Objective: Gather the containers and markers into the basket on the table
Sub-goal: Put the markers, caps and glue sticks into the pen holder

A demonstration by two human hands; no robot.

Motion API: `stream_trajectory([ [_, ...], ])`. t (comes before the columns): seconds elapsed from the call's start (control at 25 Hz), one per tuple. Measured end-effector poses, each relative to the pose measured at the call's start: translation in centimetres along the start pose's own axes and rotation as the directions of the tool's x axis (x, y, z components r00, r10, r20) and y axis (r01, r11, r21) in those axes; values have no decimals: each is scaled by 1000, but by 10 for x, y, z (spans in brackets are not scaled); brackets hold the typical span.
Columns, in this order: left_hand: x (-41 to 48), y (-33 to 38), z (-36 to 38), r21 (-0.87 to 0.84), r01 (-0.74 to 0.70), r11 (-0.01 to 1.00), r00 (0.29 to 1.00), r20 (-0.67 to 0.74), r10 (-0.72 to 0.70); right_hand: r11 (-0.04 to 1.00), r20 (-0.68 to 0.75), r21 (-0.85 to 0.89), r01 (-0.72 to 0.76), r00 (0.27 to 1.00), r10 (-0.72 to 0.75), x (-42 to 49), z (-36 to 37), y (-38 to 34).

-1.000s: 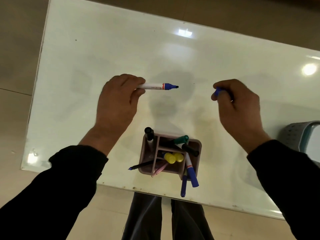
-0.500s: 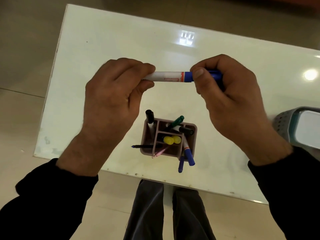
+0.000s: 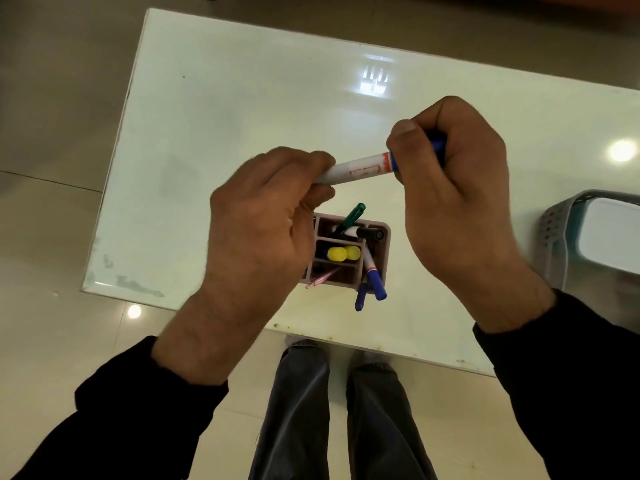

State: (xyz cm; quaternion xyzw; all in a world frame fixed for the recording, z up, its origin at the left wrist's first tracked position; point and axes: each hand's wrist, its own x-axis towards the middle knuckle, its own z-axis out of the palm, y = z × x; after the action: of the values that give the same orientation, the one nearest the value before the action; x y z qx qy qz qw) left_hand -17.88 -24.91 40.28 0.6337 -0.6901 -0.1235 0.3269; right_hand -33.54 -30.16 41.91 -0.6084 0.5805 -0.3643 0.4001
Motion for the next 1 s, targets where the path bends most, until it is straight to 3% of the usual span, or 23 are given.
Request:
stream_trajectory([
  [0.16, -10, 5, -1, -48, 54, 997, 998, 19, -53, 998, 51, -59, 22, 999, -19, -7, -8, -8],
  [0.28, -14, 1, -2, -89, 29, 996, 998, 65, -24, 995, 153, -97, -35, 987, 49, -17, -23, -9],
  [0.4, -17, -23, -9, -78, 35, 996, 998, 52, -31, 979, 155, -195, -54, 984, 85, -33, -45, -5],
  [0.56, -35, -78, -17, -15, 250, 968, 962, -107, -250, 913, 351, -401, 76, 933, 77, -50, -54, 1],
  [0.72, -53, -99, 0, 4, 388, 922, 920, -63, -387, 758, 526, -576, 305, 848, 59, -59, -27, 16],
  [0.84, -60, -99, 14, -50, 419, 907, 907, -29, -421, 645, 593, -648, 406, 800, 92, -57, -7, 32],
  [1.0, -64, -93, 26, -87, 408, 909, 912, 0, -409, 591, 647, -672, 447, 743, 173, -51, 8, 46],
])
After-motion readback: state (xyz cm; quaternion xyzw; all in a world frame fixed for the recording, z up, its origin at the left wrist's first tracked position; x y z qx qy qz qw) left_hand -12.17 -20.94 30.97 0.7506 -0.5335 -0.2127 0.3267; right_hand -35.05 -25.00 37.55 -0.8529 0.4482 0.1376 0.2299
